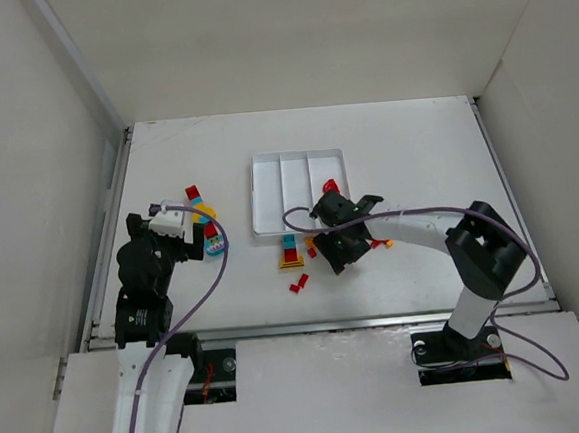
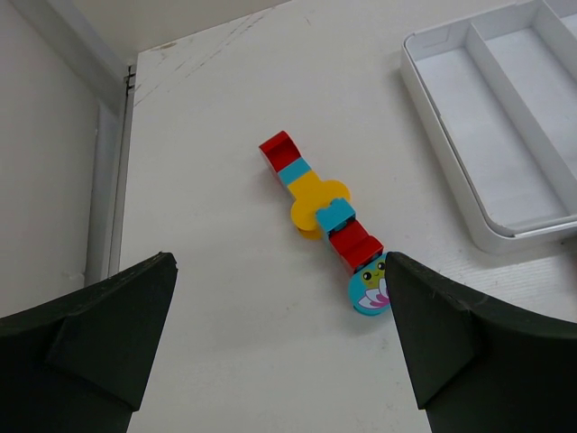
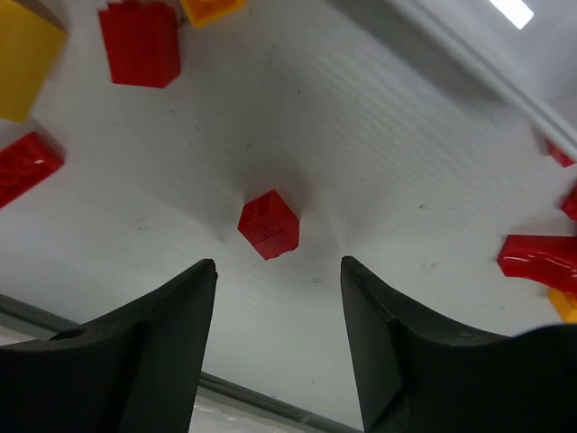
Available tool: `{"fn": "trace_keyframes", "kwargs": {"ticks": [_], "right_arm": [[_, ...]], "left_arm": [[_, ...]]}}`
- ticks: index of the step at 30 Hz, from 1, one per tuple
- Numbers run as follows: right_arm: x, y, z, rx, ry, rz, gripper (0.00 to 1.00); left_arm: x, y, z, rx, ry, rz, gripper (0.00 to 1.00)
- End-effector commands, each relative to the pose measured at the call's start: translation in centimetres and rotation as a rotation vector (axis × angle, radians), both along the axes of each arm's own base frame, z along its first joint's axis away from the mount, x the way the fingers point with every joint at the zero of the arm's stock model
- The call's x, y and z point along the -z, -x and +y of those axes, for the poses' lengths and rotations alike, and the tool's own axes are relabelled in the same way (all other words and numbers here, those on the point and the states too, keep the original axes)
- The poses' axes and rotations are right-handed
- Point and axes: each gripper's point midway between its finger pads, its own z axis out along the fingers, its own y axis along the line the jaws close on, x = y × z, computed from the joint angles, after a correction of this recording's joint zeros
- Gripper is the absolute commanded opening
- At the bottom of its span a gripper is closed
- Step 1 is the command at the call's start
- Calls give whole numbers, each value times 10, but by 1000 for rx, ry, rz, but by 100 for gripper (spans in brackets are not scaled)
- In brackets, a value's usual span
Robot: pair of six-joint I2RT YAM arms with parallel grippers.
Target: Sort the legos into containers by color
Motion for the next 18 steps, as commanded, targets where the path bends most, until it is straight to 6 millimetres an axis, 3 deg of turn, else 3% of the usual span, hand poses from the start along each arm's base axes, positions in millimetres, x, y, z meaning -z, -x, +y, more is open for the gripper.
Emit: {"fn": "trace_keyframes", "kwargs": {"ticks": [1, 3, 11, 13, 18], "right_arm": [[-4, -1, 3, -19, 68, -10, 63], [4, -1, 4, -36, 109, 1, 61], [7, -19, 10, -44, 128, -48, 58], [9, -20, 11, -55, 134, -46, 53], [8, -18, 14, -60, 117, -36, 28]], "left_arm": [[-11, 0, 1, 0, -9, -52, 100], [-11, 0, -1, 11, -7, -52, 100], [-7, 0, 0, 13, -17, -44, 100], [-7, 0, 0, 13, -17, -44, 100], [-10, 1, 4, -3, -40, -55, 100]]}}
